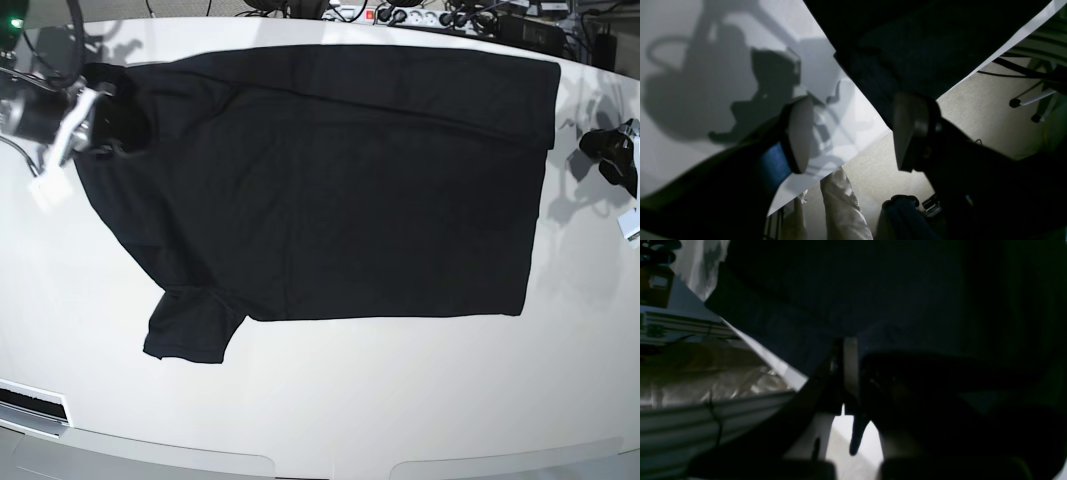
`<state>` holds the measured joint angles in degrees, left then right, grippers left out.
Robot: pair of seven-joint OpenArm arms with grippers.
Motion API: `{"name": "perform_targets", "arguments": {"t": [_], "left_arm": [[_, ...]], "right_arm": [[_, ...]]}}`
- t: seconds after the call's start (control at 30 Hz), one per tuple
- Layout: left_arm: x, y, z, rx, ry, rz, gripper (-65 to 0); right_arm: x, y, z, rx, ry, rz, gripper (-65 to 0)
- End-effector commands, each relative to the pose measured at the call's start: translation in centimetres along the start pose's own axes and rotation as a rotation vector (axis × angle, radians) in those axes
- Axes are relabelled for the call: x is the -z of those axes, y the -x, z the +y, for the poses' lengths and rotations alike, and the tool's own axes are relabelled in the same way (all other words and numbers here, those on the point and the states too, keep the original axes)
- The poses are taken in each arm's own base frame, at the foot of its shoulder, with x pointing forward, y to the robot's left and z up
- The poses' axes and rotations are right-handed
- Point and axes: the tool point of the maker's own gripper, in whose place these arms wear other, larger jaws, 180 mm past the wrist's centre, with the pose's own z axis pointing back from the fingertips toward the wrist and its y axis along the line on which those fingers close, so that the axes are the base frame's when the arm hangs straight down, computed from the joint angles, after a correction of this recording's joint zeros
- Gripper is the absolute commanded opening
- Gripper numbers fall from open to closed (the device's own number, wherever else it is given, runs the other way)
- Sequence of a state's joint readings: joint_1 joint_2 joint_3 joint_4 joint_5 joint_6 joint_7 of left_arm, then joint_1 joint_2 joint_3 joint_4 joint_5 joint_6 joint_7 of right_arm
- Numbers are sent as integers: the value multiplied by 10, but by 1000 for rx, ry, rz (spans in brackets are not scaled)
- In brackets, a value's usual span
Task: Layout the t-shirt on the table in an organized manner, then fold the t-shirt properly
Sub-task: 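Regrasp the shirt shoulder with the right gripper and pull it outward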
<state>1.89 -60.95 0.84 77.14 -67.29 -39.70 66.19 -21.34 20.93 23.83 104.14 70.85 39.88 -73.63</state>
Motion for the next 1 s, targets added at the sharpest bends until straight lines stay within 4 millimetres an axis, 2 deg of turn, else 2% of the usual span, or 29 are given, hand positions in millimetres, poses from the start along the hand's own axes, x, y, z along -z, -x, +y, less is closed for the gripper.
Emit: {"name": "perform_targets", "arguments": {"t": [0.0, 0.27, 0.4, 0.47, 0.5, 0.6, 0.63, 0.67, 0.77, 0.87, 0.9, 0.97], "left_arm": [[-14, -7, 7, 17, -26, -16, -278], [-14, -8, 7, 17, -25, -17, -278], [-14, -7, 7, 17, -25, -17, -278], [-14, -8, 7, 17, -25, -17, -278], [-14, -7, 7, 17, -25, -17, -278], [-14, -7, 7, 17, -25, -17, -278], [-14, -8, 7, 17, -25, -17, -278], [-14, -8, 7, 17, -25, -17, -278], [-14, -7, 7, 17, -26, -16, -278], [-14, -7, 7, 17, -26, -16, -281], [-14, -7, 7, 17, -26, -16, -305], [-14, -7, 7, 17, -26, -15, -426]], "right_arm": [[0, -13, 1, -39, 3, -28, -650], [24, -25, -9, -167, 90, 7, -650], [27, -31, -20, -221, 163, -4, -650], [24, -36, -33, -204, 231, -8, -650], [23, -41, -40, -191, 270, -17, -593], [14, -58, -62, -148, 400, -64, -342], [11, -66, -70, -130, 446, -81, -281], [6, -74, -78, -105, 497, -96, -247], [-6, -92, -96, -68, 601, -112, -243], [-9, -104, -97, -77, 609, -101, -243], [-8, -104, -96, -88, 601, -82, -244], [-6, -98, -92, -131, 577, -24, -248]]}}
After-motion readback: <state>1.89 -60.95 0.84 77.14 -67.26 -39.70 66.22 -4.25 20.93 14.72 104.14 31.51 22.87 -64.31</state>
